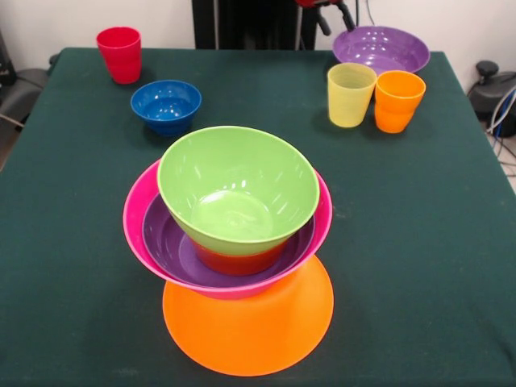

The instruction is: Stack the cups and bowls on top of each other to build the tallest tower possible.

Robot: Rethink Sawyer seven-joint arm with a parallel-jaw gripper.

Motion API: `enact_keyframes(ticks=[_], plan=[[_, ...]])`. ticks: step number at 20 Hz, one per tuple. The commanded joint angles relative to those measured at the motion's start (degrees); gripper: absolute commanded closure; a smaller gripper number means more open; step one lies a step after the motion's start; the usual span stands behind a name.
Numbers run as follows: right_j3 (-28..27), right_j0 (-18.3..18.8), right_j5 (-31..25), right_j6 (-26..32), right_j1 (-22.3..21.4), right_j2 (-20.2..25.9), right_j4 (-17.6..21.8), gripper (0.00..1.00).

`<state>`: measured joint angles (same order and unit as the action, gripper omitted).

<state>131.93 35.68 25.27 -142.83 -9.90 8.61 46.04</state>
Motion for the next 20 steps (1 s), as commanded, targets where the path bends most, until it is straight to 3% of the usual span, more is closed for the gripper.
enact_keyframes(ticks=[1, 5, 14, 20], plan=[[-11.1, -2.1, 6.6, -1.6, 3.0, 0.3, 1.5, 0.0], [-10.4, -2.1, 12.4, -1.6, 2.2, -0.2, 0.6, 0.0], [-9.7, -1.2, 12.5, -3.8, 0.8, 1.3, -0.1, 0.0], [-12.0, -2.4, 13.2, -3.2, 2.4, 0.9, -0.5, 0.0]])
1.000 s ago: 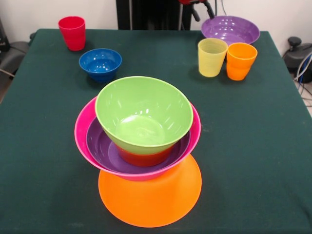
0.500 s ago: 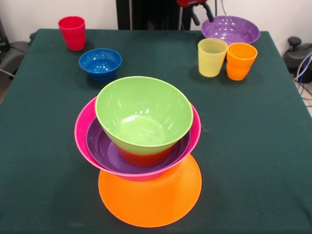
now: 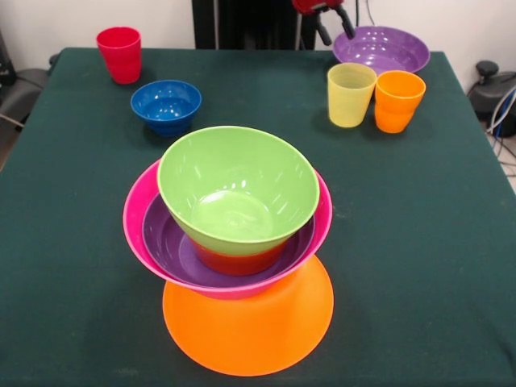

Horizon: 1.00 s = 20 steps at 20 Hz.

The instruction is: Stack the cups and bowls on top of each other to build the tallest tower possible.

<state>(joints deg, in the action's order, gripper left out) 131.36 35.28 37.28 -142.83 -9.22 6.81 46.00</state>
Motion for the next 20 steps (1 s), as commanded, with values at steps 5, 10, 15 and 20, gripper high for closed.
enact_keyframes(ticks=[5, 10, 15, 20], plan=[[-13.9, -2.0, 0.0, -3.4, 4.3, 2.7, -0.2, 0.0], [-14.9, -2.6, 0.5, -3.1, 5.8, 1.8, -0.4, 0.0], [-15.3, -4.7, -0.2, -1.7, 4.8, 0.7, -0.6, 0.0], [-15.8, -5.4, -3.8, -2.0, 3.2, 1.2, 0.6, 1.0]])
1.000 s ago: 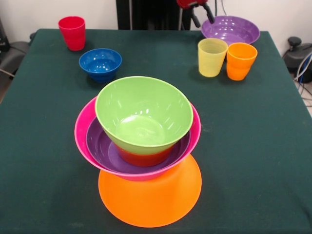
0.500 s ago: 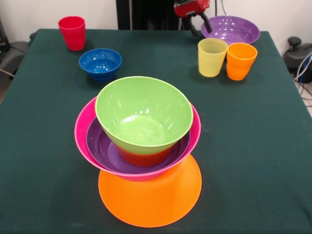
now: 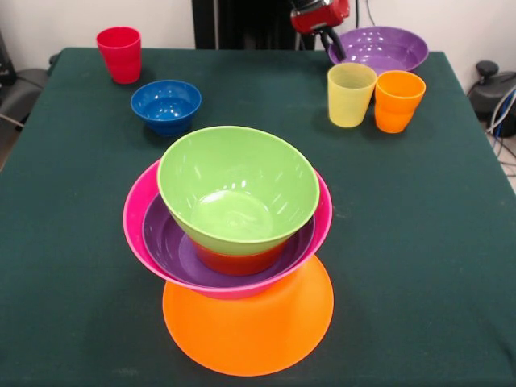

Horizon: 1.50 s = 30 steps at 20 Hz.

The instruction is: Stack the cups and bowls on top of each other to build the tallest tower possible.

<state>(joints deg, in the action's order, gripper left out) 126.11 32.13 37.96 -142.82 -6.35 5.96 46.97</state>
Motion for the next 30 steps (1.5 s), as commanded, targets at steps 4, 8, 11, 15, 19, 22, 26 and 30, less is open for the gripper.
enact_keyframes(ticks=[4, 8, 11, 15, 19, 22, 26, 30], plan=[[-9.7, -2.0, -6.9, -3.1, -1.0, 2.5, -0.6, 1.0], [-7.2, -1.1, -8.3, -4.0, -4.4, 3.5, -0.9, 1.0], [-3.4, 0.5, -11.7, -4.8, -9.5, 6.0, -0.9, 1.0], [3.6, 3.6, -18.3, -6.0, -17.9, 11.6, -3.4, 1.0], [9.2, 8.3, -27.0, -5.6, -25.4, 19.7, -8.2, 1.0], [12.0, 11.5, -32.8, -4.6, -28.1, 25.6, -12.6, 1.0], [14.9, 13.0, -37.6, -3.2, -34.8, 30.9, -18.7, 1.0], [16.0, 16.3, -42.9, -1.5, -41.4, 37.6, -24.2, 1.0]])
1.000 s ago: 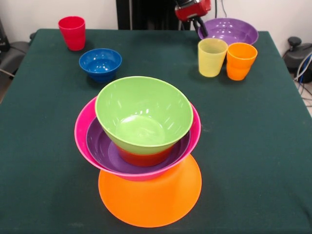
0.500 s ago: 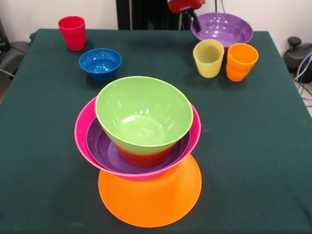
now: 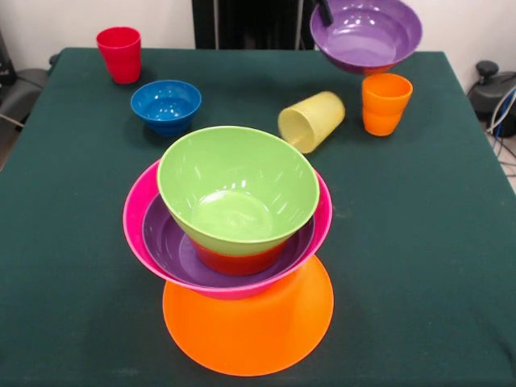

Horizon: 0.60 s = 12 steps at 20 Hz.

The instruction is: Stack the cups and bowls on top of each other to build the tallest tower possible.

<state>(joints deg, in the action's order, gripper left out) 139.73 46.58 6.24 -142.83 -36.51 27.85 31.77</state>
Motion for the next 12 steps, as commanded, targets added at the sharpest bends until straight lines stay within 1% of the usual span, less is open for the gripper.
enact_keyframes(ticks=[1, 3, 7, 9, 12], plan=[[2.3, 2.7, -12.4, -1.0, -12.4, 17.3, -10.2, 1.0], [1.8, 4.8, -15.0, 0.2, -15.1, 20.8, -12.7, 1.0], [1.5, 9.1, -21.4, 2.2, -20.8, 28.1, -19.1, 1.0], [1.0, 10.4, -23.2, 2.6, -22.6, 30.3, -21.0, 1.0], [-1.2, 11.4, -24.7, 3.1, -23.6, 32.2, -22.4, 1.0]])
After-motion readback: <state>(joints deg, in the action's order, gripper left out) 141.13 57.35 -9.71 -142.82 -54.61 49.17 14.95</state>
